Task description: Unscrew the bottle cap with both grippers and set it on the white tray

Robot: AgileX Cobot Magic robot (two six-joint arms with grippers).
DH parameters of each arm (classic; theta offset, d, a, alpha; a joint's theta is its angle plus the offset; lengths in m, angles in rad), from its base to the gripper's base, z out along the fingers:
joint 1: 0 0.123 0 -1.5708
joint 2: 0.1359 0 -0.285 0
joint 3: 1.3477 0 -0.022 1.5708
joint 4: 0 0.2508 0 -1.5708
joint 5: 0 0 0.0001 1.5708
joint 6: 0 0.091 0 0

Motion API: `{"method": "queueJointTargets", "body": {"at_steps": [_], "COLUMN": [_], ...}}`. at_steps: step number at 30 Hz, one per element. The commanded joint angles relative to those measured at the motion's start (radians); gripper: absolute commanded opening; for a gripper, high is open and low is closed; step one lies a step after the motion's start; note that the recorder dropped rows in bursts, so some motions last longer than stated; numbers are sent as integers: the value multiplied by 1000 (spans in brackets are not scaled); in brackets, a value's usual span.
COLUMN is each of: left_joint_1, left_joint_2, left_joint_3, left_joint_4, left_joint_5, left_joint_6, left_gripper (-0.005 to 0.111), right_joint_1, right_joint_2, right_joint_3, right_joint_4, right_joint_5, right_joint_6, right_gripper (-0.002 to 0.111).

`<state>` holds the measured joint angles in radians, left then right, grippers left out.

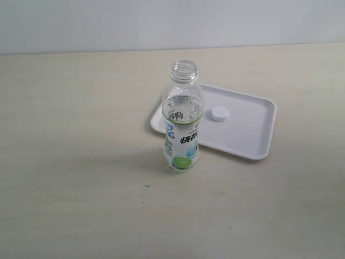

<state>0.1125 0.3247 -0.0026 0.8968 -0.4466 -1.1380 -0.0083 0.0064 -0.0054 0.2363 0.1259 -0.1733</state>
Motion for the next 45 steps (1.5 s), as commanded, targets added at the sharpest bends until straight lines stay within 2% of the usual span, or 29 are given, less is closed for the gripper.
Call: {"method": "queueJointTargets", "body": {"at_steps": [1,6,14,40,45], "left_joint_1": [4,4,4,4,-7], "left_joint_2": [-5,-5,-5,-5,-27], "left_joint_3": [3,3,3,3,3], "left_joint_4": [-2,-2,-2,-2,5], "left_joint_5": [-2,-2,-2,-2,15], "left_joint_6": [1,1,3,5,66], "left_gripper": [0,0,0,0,0], "right_joint_1": [-5,-5,-5,-5,-5], "right_joint_2": [-6,-6,-6,-6,-6], "right_joint_3": [5,5,5,5,5], "right_joint_4": [-64,-242,-243,-211,-211], "right_joint_5": [-25,-52,-46,-44,-44], "right_joint_6": [4,130,186,185,183], "right_gripper": [0,0,0,0,0]}}
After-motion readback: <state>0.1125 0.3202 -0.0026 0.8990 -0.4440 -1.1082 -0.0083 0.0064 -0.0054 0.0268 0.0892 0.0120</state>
